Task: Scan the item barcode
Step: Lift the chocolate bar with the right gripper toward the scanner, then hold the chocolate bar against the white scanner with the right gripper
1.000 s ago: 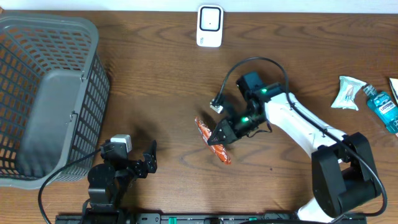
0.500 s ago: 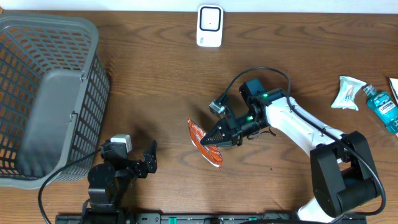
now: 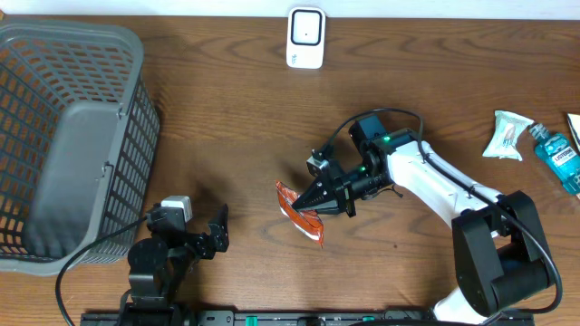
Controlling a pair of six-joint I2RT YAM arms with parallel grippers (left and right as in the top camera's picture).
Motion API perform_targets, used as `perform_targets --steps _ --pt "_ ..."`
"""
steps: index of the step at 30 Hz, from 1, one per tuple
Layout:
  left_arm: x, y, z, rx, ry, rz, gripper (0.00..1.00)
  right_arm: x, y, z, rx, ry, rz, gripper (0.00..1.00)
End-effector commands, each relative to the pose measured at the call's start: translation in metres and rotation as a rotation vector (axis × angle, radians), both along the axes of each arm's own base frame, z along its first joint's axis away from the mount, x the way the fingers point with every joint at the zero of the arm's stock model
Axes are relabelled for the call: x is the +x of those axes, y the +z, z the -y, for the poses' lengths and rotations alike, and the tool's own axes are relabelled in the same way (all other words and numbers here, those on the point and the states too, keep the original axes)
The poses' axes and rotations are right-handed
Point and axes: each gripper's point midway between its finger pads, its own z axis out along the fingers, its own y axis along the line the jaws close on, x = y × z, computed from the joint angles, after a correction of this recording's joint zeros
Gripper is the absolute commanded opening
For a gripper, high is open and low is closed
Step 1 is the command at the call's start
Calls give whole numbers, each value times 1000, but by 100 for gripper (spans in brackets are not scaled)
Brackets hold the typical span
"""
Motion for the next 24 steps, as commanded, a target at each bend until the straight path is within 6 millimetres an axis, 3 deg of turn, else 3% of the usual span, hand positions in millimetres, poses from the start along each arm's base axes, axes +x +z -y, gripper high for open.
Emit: perform_targets --steps 1,11,15,17,19,24 --pt "-2 -5 1 -2 -7 -15 96 3 6 2 5 -15 -95 1" --pt "-2 -5 1 -2 -7 -15 96 3 6 1 4 -15 -95 1" --pt "-2 -5 1 -2 -7 -15 96 5 2 1 21 -11 2 1" --pt "-2 -5 1 -2 -7 -15 96 10 -7 -1 30 -5 151 1" --pt "-2 -5 1 -2 -7 -15 96 21 -30 -2 -62 -6 287 1" --pt "-2 -5 1 -2 -7 -15 97 52 -70 3 -295 -61 433 1"
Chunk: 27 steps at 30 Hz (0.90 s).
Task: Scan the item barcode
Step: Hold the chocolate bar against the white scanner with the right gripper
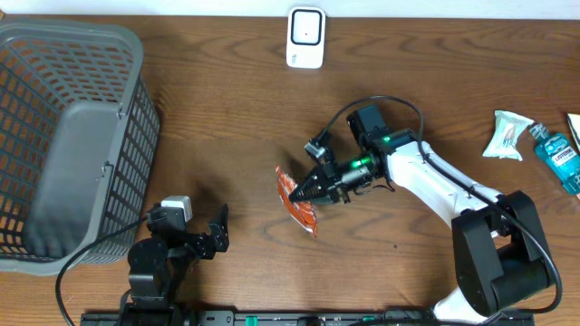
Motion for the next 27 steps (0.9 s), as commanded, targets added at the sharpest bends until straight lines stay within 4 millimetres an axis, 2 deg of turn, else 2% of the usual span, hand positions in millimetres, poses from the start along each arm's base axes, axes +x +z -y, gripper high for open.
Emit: perform_targets --steps 1,7,11,14,16,19,21,24,27 --pt "-2 -5 1 -2 -7 -15 96 30 -43 12 -249 -101 125 1" --pt "-2 -5 1 -2 -6 -15 96 70 -63 21 -392 -196 325 1" --pt "-2 -5 1 -2 -7 -15 97 95 -61 23 -438 -248 447 2" --pt "-2 -5 1 -2 -7 -15 96 121 -60 37 -575 -343 492 1" --pt "-2 -5 1 -2 -7 -15 96 141 -60 60 -738 -472 477 1" --pt "-2 -5 1 -2 -7 -15 96 168 -53 96 -939 -683 479 2" --pt "-2 -5 1 -2 -7 -15 96 186 -41 108 -983 -795 512 2" --pt "-2 -5 1 -2 -7 -15 96 215 -22 108 -956 -898 597 1" --pt "-2 -5 1 -2 -7 -15 97 242 -11 103 -937 -960 648 2"
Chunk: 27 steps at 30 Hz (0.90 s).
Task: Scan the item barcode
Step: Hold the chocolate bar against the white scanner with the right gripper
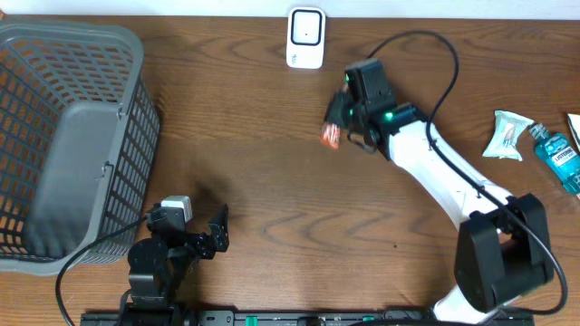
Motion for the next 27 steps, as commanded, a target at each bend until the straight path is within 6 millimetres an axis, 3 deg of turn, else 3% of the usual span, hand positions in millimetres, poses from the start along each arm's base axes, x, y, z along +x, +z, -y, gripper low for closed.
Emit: perform_targets --steps 1,9,15,20,27 --pt "-2 -5 1 -2 -7 -14 96 41 9 13 -61 -138 86 1" --pt "-2 -5 1 -2 -7 -15 96 149 23 -20 -102 -142 247 2" --pt "-2 -5 1 -2 -7 -15 96 212 20 -28 -118 -219 370 2" --pt "-2 -5 1 -2 -7 -15 96 235 3 -34 -99 -233 406 1" --pt "-2 -5 1 -2 -7 -15 96 240 12 -29 -105 -267 451 2"
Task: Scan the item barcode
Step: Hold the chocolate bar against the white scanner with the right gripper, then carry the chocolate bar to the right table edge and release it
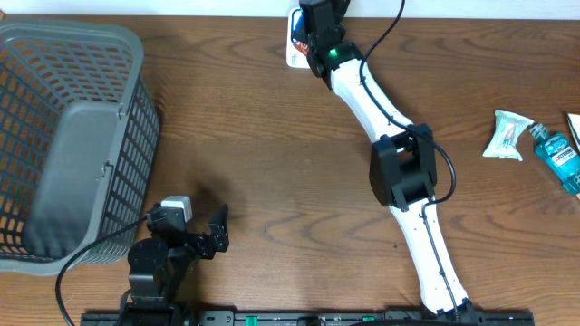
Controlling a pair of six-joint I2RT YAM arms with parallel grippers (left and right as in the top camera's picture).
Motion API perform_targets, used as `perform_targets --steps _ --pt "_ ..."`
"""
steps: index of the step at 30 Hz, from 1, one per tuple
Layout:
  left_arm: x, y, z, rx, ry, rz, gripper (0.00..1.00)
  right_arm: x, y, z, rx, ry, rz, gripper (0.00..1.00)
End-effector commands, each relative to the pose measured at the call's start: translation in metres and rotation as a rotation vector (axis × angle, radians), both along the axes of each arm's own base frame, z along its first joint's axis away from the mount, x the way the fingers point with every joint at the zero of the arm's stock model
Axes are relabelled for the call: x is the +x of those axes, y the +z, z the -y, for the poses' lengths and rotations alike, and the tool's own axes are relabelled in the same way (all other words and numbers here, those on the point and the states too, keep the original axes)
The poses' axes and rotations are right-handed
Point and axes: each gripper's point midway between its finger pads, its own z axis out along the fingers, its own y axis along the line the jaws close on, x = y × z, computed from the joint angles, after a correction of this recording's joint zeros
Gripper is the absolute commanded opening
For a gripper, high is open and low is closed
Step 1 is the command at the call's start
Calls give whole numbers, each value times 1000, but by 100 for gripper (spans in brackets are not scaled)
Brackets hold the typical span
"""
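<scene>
My right arm stretches across the table to the white barcode scanner (292, 58) at the back edge. Its gripper (306, 33) hangs right over the scanner and hides most of it. Only a sliver of the orange snack packet (295, 40) shows at the gripper's left side, against the scanner's face; the gripper seems shut on it. My left gripper (220, 228) rests near the front left of the table, its fingers apart and holding nothing.
A large grey mesh basket (136, 136) fills the left side. At the right edge lie a white pouch (506, 134) and a blue mouthwash bottle (559, 158). The right arm's white links cross the table's middle from front to back.
The right gripper with the orange packet was just right of and below the scanner; now it is over the scanner, covering it. The left arm has not moved.
The right gripper first held the orange packet low over the table's middle. Then the packet was turned slightly in the same place. Later it was up near the scanner's right side, and now it is on top of the scanner. The left arm stayed parked throughout.
</scene>
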Motion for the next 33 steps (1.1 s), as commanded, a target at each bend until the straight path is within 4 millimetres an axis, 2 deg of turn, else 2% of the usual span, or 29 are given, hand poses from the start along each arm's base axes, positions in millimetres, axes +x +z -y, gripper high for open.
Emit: perform_targets --steps 1,5,9,12,15,19,20,21,25,28,33 --pt "-2 -5 1 -2 -7 -15 96 9 25 14 -18 -48 63 2" --pt "-2 -5 1 -2 -7 -15 96 1 34 28 -51 -60 -10 1" --pt "-2 -5 1 -2 -7 -15 96 -28 55 65 -107 -83 -171 1" --pt "-2 -5 1 -2 -7 -15 96 -69 68 104 -153 -108 -340 1" --pt "-2 -5 1 -2 -7 -15 96 -111 81 152 -210 -173 -486 1" --pt "-2 -5 1 -2 -7 -15 97 -169 97 233 -261 -389 -656 1" --pt "-2 -5 1 -2 -7 -15 96 -173 99 247 -276 -407 -667 1" --pt "-2 -5 1 -2 -7 -14 96 -175 100 256 -281 -352 -692 1" --pt "-2 -5 1 -2 -7 -15 96 -180 101 286 -171 -307 -725 1" --pt "-2 -5 1 -2 -7 -15 96 -185 101 321 -178 -295 -745 1" --pt "-2 -5 1 -2 -7 -15 96 -212 92 375 -172 -359 -835 1"
